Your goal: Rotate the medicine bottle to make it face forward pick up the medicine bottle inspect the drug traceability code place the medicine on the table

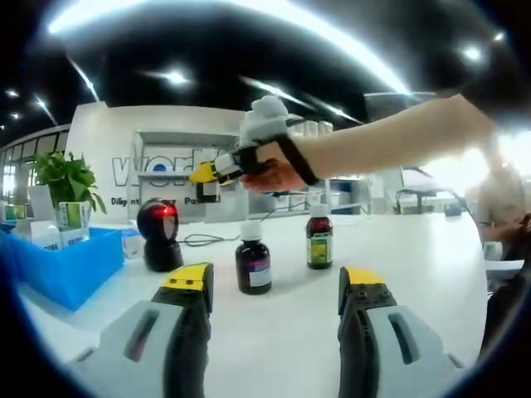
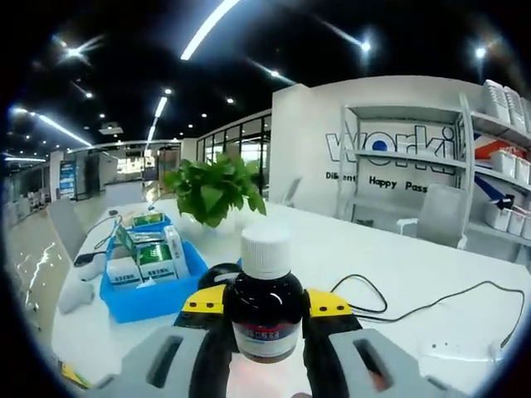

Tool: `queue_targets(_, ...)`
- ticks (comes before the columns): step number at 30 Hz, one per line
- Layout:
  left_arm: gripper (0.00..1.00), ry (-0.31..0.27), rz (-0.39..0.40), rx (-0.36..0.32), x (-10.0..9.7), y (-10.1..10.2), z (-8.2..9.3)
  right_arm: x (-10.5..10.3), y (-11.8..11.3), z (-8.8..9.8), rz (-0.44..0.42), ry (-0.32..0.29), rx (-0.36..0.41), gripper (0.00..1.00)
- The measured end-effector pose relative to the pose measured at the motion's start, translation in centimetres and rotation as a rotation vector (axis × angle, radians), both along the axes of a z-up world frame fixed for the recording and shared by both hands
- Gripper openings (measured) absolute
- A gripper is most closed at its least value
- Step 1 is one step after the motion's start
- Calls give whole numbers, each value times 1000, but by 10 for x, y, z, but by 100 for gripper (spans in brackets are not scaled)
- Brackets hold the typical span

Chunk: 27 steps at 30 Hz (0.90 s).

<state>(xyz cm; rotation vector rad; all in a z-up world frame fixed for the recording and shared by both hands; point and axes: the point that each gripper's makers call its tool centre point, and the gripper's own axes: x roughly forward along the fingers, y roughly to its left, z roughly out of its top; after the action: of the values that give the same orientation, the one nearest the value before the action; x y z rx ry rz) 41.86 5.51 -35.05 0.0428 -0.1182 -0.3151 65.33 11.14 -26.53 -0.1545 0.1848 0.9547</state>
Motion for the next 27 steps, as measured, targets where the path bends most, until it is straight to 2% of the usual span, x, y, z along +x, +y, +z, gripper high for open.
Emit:
queue_targets(16, 52, 0, 0, 2, 0, 0, 0, -4, 8, -36, -5, 37, -32, 28)
queue_targets(27, 52, -1, -3, 7, 0, 0, -1, 2, 12, -55, -12, 79, -45, 28)
